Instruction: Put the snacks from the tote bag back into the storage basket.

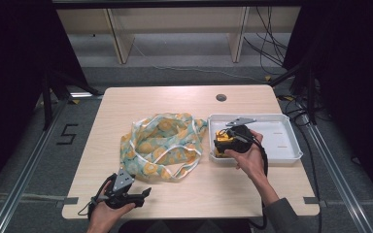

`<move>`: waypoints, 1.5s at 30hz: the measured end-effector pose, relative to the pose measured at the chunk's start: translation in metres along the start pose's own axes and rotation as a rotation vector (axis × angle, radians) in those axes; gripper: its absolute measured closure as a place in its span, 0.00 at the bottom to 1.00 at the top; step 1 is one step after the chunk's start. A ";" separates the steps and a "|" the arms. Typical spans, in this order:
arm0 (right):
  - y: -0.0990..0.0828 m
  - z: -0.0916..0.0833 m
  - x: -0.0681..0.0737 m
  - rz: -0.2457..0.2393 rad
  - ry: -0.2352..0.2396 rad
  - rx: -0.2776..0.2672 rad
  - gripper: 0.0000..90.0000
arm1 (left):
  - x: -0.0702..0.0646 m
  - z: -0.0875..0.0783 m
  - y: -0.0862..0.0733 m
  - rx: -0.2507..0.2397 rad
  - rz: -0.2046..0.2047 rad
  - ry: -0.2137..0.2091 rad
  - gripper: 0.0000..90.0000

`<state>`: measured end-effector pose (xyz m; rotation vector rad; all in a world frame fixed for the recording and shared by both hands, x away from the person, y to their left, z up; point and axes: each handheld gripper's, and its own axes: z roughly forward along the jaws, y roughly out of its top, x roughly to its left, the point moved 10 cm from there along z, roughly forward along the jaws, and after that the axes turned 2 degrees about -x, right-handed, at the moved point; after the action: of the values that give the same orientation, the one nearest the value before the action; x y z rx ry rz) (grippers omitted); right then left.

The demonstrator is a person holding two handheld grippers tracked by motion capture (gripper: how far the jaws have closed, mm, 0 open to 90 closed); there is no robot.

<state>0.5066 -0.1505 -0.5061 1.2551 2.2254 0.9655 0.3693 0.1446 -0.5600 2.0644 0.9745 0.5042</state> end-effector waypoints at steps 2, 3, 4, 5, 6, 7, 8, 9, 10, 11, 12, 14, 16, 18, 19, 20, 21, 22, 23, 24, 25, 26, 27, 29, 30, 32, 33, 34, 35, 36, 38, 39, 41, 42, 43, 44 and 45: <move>-0.002 0.001 0.000 0.009 -0.004 0.005 0.22 | 0.000 0.000 0.000 -0.002 -0.001 0.000 0.28; -0.003 0.002 -0.001 0.014 -0.005 0.003 0.22 | 0.000 0.000 0.000 -0.002 -0.001 0.002 0.28; -0.003 0.001 -0.001 0.021 -0.007 -0.004 0.22 | 0.000 0.000 0.000 -0.002 -0.002 0.001 0.28; -0.004 0.002 -0.002 0.001 -0.009 -0.008 0.22 | 0.000 0.000 0.000 -0.002 -0.003 -0.002 0.28; -0.005 0.001 -0.001 0.025 -0.009 -0.005 0.22 | 0.000 0.000 0.000 -0.001 -0.001 -0.001 0.28; -0.005 0.000 -0.001 0.032 -0.009 -0.008 0.22 | 0.000 0.000 0.000 -0.003 -0.003 0.002 0.28; -0.005 0.002 -0.003 0.012 -0.017 -0.032 0.22 | 0.000 0.000 0.000 -0.004 -0.002 0.001 0.28; -0.006 0.001 -0.002 0.019 -0.015 -0.022 0.21 | 0.000 0.000 0.000 -0.003 -0.001 0.001 0.28; -0.006 0.001 -0.001 0.012 -0.024 -0.032 0.21 | 0.000 0.000 0.000 -0.003 -0.003 0.001 0.28; -0.007 0.000 0.001 0.022 -0.025 -0.021 0.21 | 0.000 0.000 0.000 0.000 -0.001 -0.002 0.28; -0.006 0.001 -0.001 -0.021 -0.030 -0.037 0.21 | -0.001 0.000 0.000 -0.001 -0.002 -0.002 0.28; -0.007 0.000 0.001 -0.001 -0.037 -0.028 0.21 | -0.001 0.000 0.000 0.001 -0.001 -0.003 0.28; -0.007 0.000 0.000 0.003 -0.035 -0.034 0.21 | 0.000 0.000 -0.001 0.007 0.005 -0.001 0.28; -0.006 0.001 -0.001 -0.005 -0.044 -0.055 0.21 | 0.001 0.000 -0.001 0.015 0.011 -0.001 0.28; -0.008 0.001 0.001 0.013 -0.040 -0.043 0.21 | 0.000 0.000 -0.001 0.005 0.002 -0.003 0.28; -0.007 0.000 -0.001 -0.015 -0.041 -0.044 0.21 | 0.001 0.000 -0.002 0.018 0.012 -0.002 0.28; -0.007 0.001 0.000 0.007 -0.043 -0.056 0.21 | 0.001 0.000 -0.002 0.016 0.012 -0.002 0.28; -0.007 0.000 0.001 0.023 -0.036 -0.051 0.21 | 0.001 0.000 -0.002 0.017 0.012 -0.002 0.28; -0.007 0.000 0.000 0.010 -0.028 -0.054 0.20 | 0.000 0.000 -0.001 0.010 0.003 -0.005 0.28; -0.006 0.000 -0.002 -0.012 -0.027 -0.066 0.20 | 0.000 0.000 -0.001 0.007 0.000 -0.005 0.28; -0.006 -0.002 0.000 0.013 -0.018 -0.061 0.19 | 0.000 0.000 -0.001 0.008 0.001 -0.006 0.28; -0.004 -0.003 -0.001 0.012 -0.017 -0.071 0.18 | 0.000 0.000 -0.001 0.008 0.001 -0.006 0.28; -0.003 -0.005 0.001 0.034 -0.002 -0.078 0.17 | 0.000 0.001 0.000 0.002 0.000 -0.007 0.28; 0.001 -0.009 0.001 0.055 -0.005 -0.104 0.18 | 0.001 0.000 -0.001 0.015 0.010 -0.007 0.28; 0.003 -0.010 -0.001 0.035 0.006 -0.113 0.18 | 0.001 -0.001 -0.001 0.014 0.010 -0.006 0.28; 0.004 -0.016 -0.001 0.059 0.015 -0.116 0.19 | 0.001 0.000 -0.001 0.010 0.011 -0.003 0.28; 0.006 -0.019 -0.001 0.067 0.025 -0.128 0.19 | 0.001 0.000 -0.001 0.009 0.010 -0.004 0.28; 0.006 -0.021 -0.003 0.040 0.028 -0.134 0.19 | -0.001 0.002 0.002 -0.021 -0.027 -0.002 0.28; 0.008 -0.023 0.000 0.077 0.047 -0.137 0.19 | -0.001 0.002 0.001 -0.017 -0.027 0.003 0.28; 0.008 -0.026 -0.001 0.078 0.039 -0.144 0.19 | -0.001 0.001 0.001 -0.014 -0.024 -0.009 0.28; 0.009 -0.031 -0.002 0.069 0.047 -0.150 0.19 | -0.001 0.001 0.001 -0.012 -0.015 -0.008 0.28; 0.010 -0.032 0.000 0.089 0.059 -0.156 0.19 | -0.001 0.001 0.001 -0.011 -0.017 -0.009 0.28; 0.010 -0.035 -0.002 0.086 0.066 -0.165 0.19 | -0.001 0.001 0.001 -0.012 -0.018 -0.009 0.28; 0.010 -0.037 -0.002 0.095 0.066 -0.170 0.19 | -0.001 0.001 0.001 -0.010 -0.019 -0.011 0.28; 0.009 -0.038 -0.004 0.084 0.060 -0.171 0.19 | 0.000 0.001 0.000 -0.003 -0.010 -0.011 0.28; 0.010 -0.039 -0.002 0.117 0.070 -0.178 0.19 | 0.000 0.001 0.000 -0.002 -0.006 -0.008 0.28; 0.009 -0.041 -0.004 0.102 0.079 -0.176 0.19 | 0.001 0.000 0.000 0.000 0.007 -0.007 0.28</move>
<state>0.4877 -0.1656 -0.4717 1.2809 2.0982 1.2410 0.3702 0.1449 -0.5598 2.0687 0.9633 0.4998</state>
